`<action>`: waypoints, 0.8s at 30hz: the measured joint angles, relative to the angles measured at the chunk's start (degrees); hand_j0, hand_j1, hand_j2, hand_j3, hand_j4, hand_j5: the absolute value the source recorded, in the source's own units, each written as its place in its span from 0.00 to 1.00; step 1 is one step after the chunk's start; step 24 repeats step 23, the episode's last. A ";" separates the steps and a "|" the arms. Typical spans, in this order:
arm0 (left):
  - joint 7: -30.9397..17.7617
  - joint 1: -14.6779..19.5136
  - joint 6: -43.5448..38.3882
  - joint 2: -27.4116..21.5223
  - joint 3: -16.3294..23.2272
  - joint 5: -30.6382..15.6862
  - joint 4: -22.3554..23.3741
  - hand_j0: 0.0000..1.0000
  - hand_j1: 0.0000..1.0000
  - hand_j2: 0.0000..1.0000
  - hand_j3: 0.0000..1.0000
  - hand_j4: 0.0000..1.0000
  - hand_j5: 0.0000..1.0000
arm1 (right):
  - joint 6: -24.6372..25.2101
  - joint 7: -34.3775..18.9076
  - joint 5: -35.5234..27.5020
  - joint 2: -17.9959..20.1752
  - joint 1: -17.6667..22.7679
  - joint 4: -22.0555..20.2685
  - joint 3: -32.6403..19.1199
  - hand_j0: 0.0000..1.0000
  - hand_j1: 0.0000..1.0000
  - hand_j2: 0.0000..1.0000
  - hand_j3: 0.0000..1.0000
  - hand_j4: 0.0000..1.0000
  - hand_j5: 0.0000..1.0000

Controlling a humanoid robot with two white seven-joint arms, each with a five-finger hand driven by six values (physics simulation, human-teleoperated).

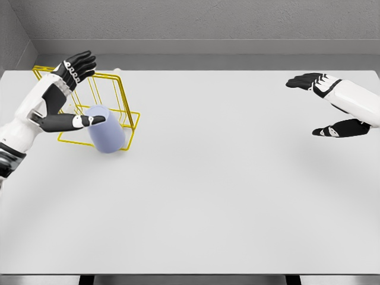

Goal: Place the cup on the cup holder with both arms

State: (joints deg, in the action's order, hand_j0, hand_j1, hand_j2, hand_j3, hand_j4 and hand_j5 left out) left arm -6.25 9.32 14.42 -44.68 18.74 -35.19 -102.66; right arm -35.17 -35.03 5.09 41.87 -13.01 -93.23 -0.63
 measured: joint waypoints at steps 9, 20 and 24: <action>0.00 0.00 0.77 -0.17 0.00 0.10 -0.40 0.73 0.73 0.73 0.73 0.73 0.73 | 0.00 0.00 0.00 0.00 0.00 -0.05 0.02 1.00 1.00 1.00 1.00 1.00 1.00; 0.03 -8.26 12.57 -2.47 -5.09 -0.21 -0.41 0.86 0.86 0.86 0.86 0.86 0.86 | 0.00 0.00 0.00 0.00 0.00 0.00 0.02 1.00 1.00 1.00 1.00 1.00 1.00; 0.01 -8.96 15.38 -3.15 -6.92 -0.28 -0.42 1.00 1.00 1.00 1.00 1.00 1.00 | 0.00 0.00 0.00 0.00 0.00 0.01 0.02 1.00 1.00 1.00 1.00 1.00 1.00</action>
